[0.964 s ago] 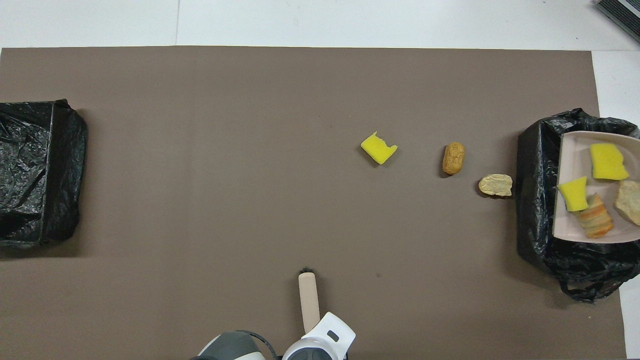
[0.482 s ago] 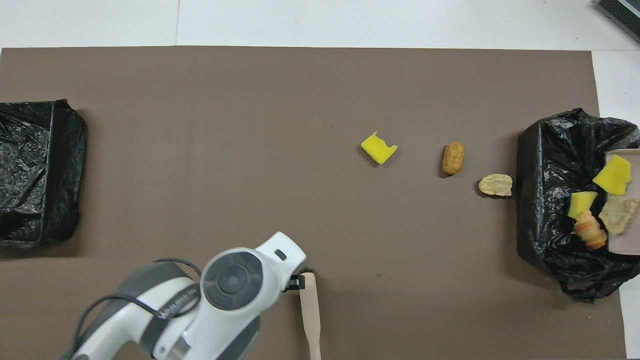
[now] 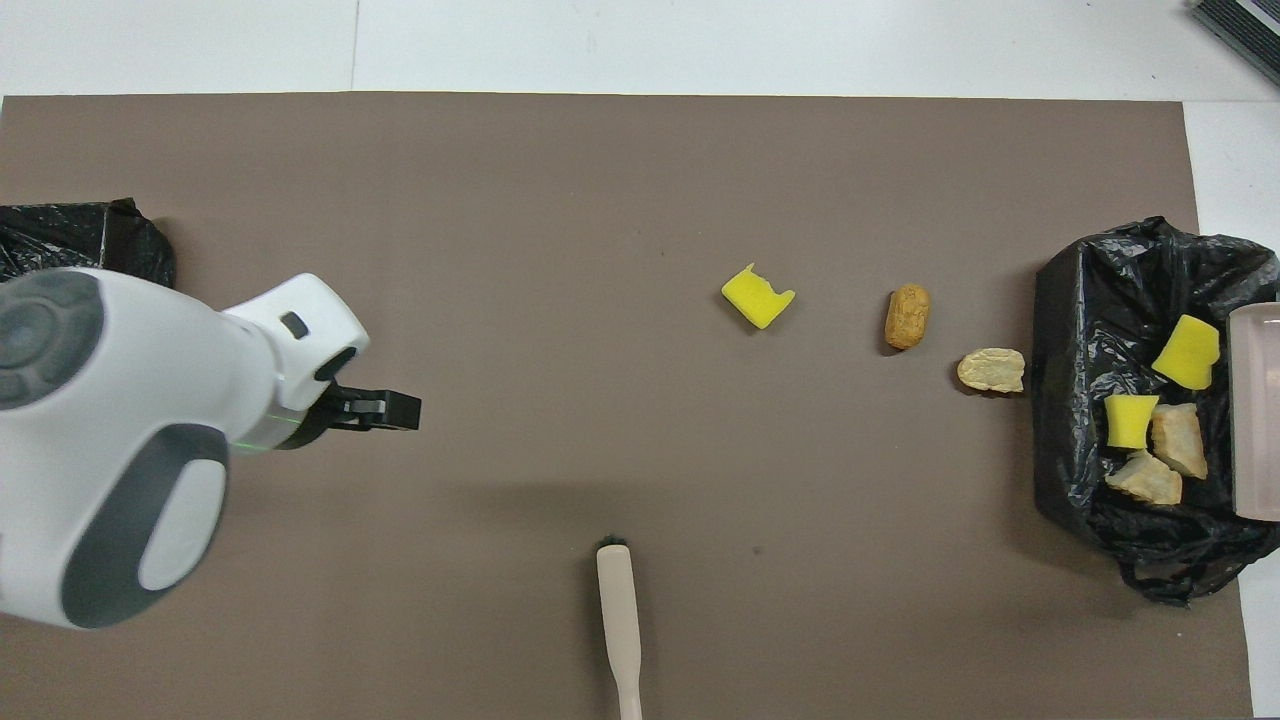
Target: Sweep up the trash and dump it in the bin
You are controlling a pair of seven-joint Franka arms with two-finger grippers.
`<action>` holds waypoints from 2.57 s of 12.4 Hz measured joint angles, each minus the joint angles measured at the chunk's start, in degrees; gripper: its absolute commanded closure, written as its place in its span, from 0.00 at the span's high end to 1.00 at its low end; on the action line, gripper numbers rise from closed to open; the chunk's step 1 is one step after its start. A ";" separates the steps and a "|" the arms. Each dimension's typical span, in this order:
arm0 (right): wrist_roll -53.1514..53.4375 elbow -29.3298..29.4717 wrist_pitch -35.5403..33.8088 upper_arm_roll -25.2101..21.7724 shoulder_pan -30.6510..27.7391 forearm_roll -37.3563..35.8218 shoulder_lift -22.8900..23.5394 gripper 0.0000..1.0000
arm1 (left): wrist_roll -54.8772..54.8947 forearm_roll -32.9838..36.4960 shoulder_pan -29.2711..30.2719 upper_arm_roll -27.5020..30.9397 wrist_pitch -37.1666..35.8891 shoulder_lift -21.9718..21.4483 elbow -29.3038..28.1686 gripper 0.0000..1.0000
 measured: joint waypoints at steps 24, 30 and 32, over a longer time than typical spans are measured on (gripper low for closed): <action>106.76 -10.69 -0.64 2.32 47.60 24.93 0.10 0.00 | 13.72 3.16 3.34 7.87 -13.31 2.68 17.62 1.00; 127.00 -11.97 17.11 2.29 58.64 23.31 9.98 0.00 | 13.72 3.16 3.37 8.54 -14.59 2.68 17.62 1.00; 135.32 -11.96 20.50 2.28 61.75 19.23 12.87 0.00 | 13.72 3.16 3.54 8.65 -14.72 2.68 17.62 1.00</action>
